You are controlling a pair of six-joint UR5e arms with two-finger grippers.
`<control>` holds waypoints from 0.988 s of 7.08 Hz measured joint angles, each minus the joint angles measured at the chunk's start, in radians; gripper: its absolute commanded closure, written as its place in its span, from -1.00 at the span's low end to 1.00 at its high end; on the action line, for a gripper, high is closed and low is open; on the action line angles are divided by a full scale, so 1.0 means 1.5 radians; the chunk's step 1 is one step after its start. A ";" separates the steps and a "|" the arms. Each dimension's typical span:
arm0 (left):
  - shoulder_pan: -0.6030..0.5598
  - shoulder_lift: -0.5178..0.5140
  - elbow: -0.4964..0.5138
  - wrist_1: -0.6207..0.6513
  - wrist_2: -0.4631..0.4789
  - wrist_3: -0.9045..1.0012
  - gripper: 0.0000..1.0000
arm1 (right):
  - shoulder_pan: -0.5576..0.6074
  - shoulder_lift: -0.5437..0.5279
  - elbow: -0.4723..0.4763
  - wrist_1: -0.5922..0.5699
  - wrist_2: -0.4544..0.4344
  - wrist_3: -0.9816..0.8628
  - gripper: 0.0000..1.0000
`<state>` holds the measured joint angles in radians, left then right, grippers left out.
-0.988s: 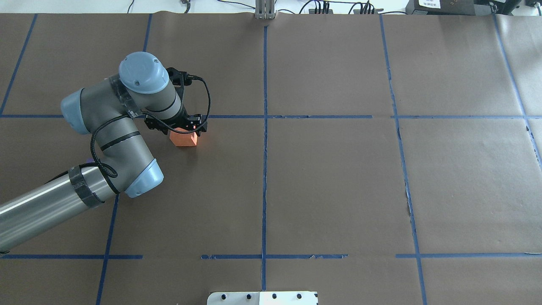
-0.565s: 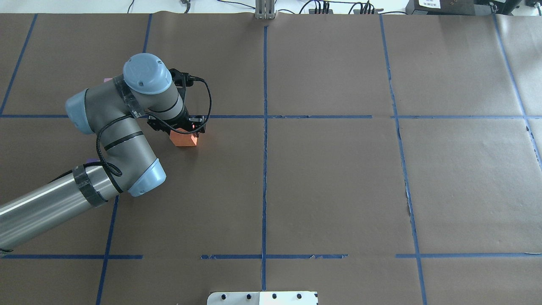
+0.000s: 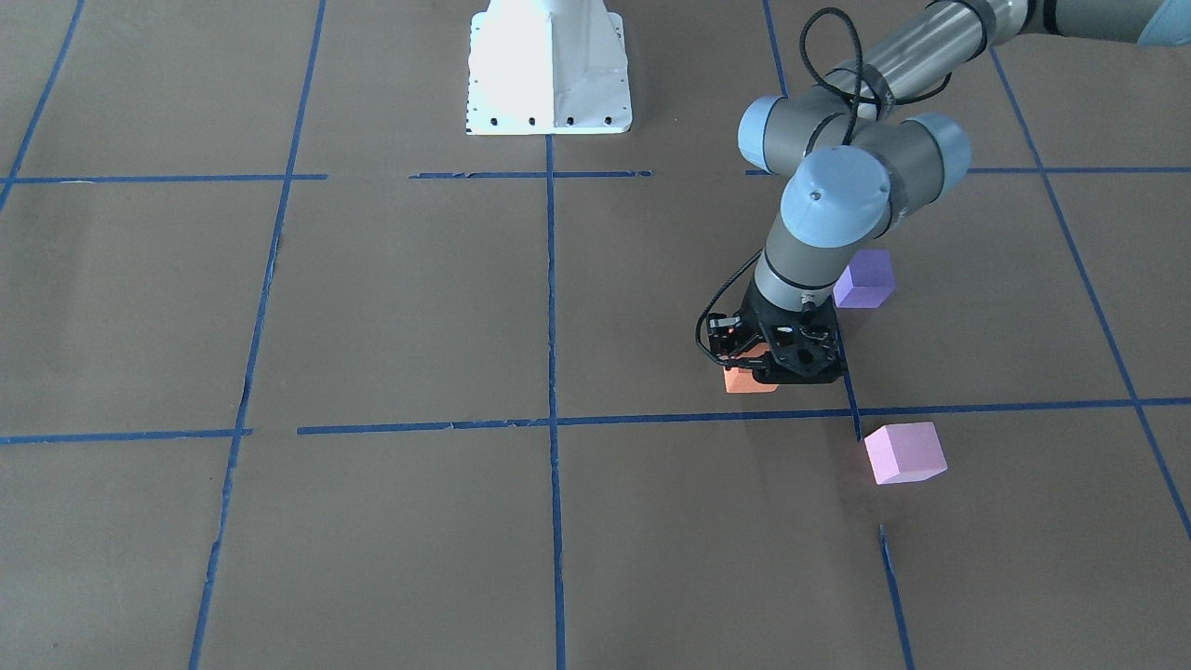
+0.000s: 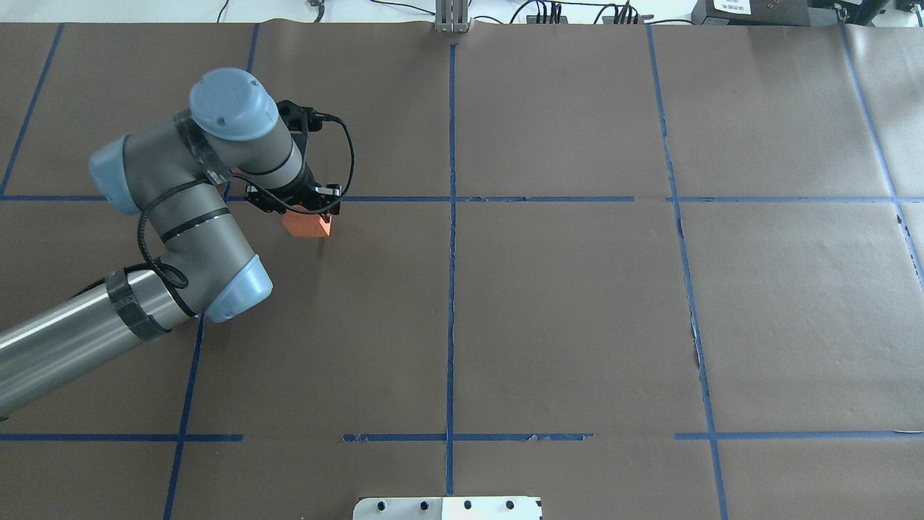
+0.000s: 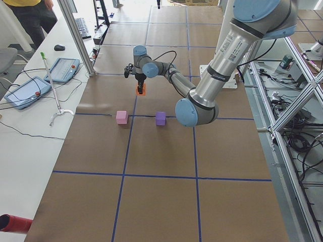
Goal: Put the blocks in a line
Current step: 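Carry the orange cube with the left gripper to just nearer than the pink cube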
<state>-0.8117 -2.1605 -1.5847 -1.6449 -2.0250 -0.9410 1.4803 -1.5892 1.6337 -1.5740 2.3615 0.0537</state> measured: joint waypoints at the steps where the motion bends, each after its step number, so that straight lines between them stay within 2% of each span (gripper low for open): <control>1: -0.036 0.034 -0.043 0.019 -0.007 0.039 0.80 | 0.000 0.000 0.000 0.000 0.000 0.000 -1.00; 2: -0.067 0.075 -0.069 0.024 -0.012 0.090 0.79 | 0.000 0.000 0.000 0.000 0.000 0.000 -1.00; 4: -0.099 0.137 -0.073 0.017 -0.041 0.168 0.75 | 0.000 0.000 0.000 0.000 0.000 0.000 -1.00; 7: -0.094 0.148 -0.007 -0.051 -0.096 0.147 0.75 | 0.000 0.000 0.000 0.000 0.000 0.000 -1.00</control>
<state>-0.9524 -1.9384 -1.5954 -1.7214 -2.1688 -0.7210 1.4803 -1.5892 1.6337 -1.5739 2.3608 0.0537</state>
